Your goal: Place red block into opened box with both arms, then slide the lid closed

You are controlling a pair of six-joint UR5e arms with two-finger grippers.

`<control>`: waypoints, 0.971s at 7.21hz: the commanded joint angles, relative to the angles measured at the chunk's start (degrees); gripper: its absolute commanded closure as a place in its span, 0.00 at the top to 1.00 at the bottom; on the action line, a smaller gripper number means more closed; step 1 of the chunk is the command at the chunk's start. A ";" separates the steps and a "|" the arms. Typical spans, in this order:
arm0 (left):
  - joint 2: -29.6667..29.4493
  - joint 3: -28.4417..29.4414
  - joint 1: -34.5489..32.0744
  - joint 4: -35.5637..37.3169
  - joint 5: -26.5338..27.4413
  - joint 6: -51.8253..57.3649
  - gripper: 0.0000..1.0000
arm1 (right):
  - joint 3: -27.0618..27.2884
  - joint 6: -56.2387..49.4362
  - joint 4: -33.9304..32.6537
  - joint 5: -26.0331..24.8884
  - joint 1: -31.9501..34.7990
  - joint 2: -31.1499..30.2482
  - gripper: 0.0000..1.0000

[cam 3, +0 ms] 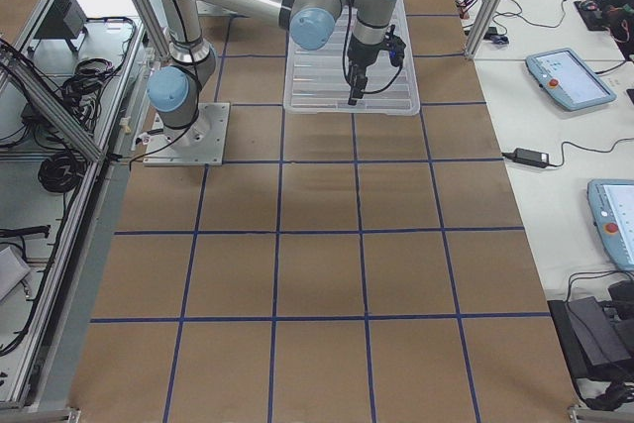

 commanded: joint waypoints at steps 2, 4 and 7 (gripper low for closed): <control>2.98 8.27 -0.35 -13.53 1.61 -0.09 1.00 | 0.14 -0.52 -0.51 -0.38 -0.31 0.26 1.00; 6.49 8.72 -0.61 -16.52 3.12 0.00 1.00 | 0.23 -0.61 -1.73 -0.91 -3.27 2.01 1.00; 11.68 8.54 -4.64 -17.24 3.39 -0.27 1.00 | 0.31 -2.02 -4.46 -2.13 -7.15 5.17 1.00</control>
